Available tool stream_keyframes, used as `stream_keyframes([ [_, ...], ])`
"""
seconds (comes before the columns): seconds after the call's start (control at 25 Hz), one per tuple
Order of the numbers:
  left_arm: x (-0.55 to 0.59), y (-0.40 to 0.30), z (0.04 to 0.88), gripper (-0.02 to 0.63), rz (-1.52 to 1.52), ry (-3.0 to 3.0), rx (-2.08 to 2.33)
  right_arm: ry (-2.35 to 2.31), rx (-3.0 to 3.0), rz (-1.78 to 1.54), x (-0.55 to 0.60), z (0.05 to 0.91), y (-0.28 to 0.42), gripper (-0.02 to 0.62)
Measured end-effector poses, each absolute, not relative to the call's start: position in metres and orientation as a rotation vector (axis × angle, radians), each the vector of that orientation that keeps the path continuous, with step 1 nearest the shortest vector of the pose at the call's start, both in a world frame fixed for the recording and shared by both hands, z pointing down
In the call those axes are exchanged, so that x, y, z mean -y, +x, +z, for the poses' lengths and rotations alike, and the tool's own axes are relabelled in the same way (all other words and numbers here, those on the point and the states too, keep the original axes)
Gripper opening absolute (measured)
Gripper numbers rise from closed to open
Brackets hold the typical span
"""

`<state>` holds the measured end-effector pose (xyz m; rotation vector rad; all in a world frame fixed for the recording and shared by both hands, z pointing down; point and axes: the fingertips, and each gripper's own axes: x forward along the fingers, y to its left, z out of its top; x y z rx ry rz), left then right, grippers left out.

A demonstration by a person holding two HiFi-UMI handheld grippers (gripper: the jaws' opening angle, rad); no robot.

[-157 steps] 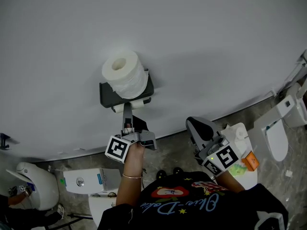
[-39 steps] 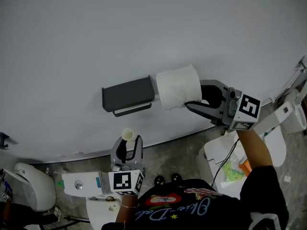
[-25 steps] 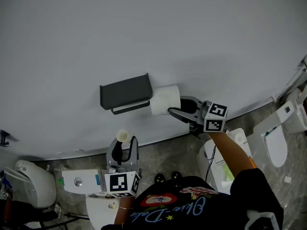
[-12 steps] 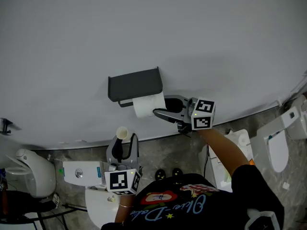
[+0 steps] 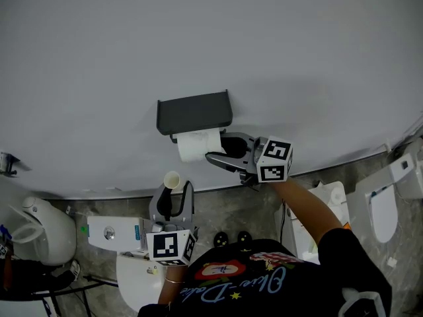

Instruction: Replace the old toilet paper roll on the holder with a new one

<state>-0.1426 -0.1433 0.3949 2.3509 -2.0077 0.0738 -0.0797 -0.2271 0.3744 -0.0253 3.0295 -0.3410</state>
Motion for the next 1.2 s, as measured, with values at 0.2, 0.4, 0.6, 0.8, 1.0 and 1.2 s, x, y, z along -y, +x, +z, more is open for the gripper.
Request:
stream_keyframes([
  [0.2, 0.142, -0.144, 0.395, 0.173, 0.057, 2.366, 1.982, -0.093, -3.002, -0.379, 0.224, 0.374, -0.084, 0.184],
  [0.4, 0.146, -0.142, 0.396, 0.173, 0.068, 2.376, 1.971, -0.185, -3.011, -0.347, 0.226, 0.377, -0.071, 0.209],
  [0.6, 0.150, -0.139, 0.400, 0.173, 0.078, 2.385, 1.954, -0.342, -2.937, -0.321, 0.221, 0.371, -0.042, 0.213],
  [0.8, 0.155, -0.133, 0.403, 0.173, 0.095, 2.409, 1.921, -0.582, -3.007, -0.046, 0.205, 0.373, -0.025, 0.210],
  [1.0, 0.156, -0.128, 0.404, 0.173, 0.113, 2.423, 1.904, -0.870, -2.936, -0.067, 0.204, 0.379, -0.006, 0.020],
  [1.2, 0.156, -0.128, 0.406, 0.173, 0.115, 2.425, 1.893, -0.897, -2.917, -0.153, 0.198, 0.389, -0.004, 0.014],
])
